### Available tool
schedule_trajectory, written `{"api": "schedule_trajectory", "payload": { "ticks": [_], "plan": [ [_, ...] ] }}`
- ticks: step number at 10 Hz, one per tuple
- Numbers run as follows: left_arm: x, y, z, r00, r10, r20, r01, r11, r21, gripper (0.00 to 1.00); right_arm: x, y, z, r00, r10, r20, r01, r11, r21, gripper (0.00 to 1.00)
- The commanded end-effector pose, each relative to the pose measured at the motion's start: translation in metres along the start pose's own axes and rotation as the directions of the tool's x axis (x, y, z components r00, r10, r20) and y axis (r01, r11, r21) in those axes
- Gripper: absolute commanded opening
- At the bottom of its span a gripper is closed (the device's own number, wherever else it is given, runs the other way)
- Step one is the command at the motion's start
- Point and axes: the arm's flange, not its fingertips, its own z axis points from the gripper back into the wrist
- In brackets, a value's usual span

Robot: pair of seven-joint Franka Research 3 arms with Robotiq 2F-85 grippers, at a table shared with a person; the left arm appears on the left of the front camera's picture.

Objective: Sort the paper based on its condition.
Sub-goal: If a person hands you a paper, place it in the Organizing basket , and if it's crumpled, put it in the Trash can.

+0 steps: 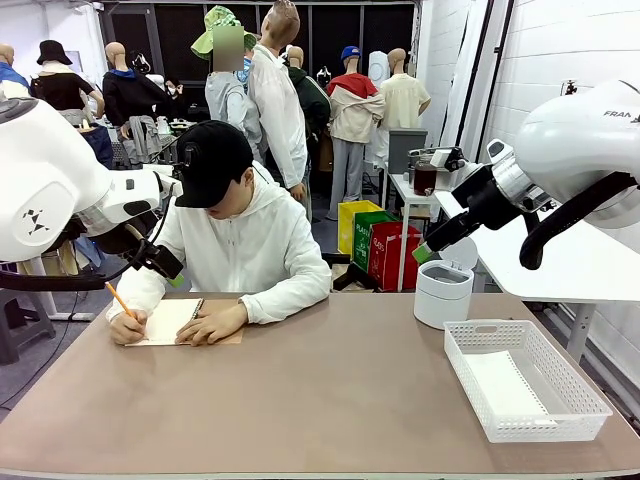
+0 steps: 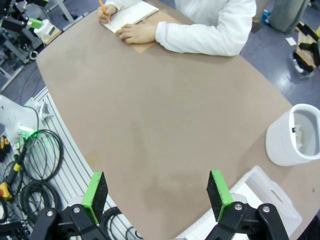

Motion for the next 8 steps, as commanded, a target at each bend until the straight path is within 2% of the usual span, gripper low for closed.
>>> {"api": "schedule_trajectory", "payload": {
  "ticks": [1, 8],
  "plan": [
    [0.0000, 0.0009, 0.0000, 1.000, 0.004, 0.006, -0.004, 1.000, -0.005, 1.00, 0.0018, 0.0023, -0.0013, 1.000, -0.013, 0.007, 0.013, 1.000, -0.014, 1.00],
    [0.0000, 0.0009, 0.0000, 1.000, 0.004, 0.006, -0.004, 1.000, -0.005, 1.00, 0.0018, 0.0023, -0.0013, 1.000, -0.013, 0.007, 0.013, 1.000, -0.014, 1.00]
  ]
}}
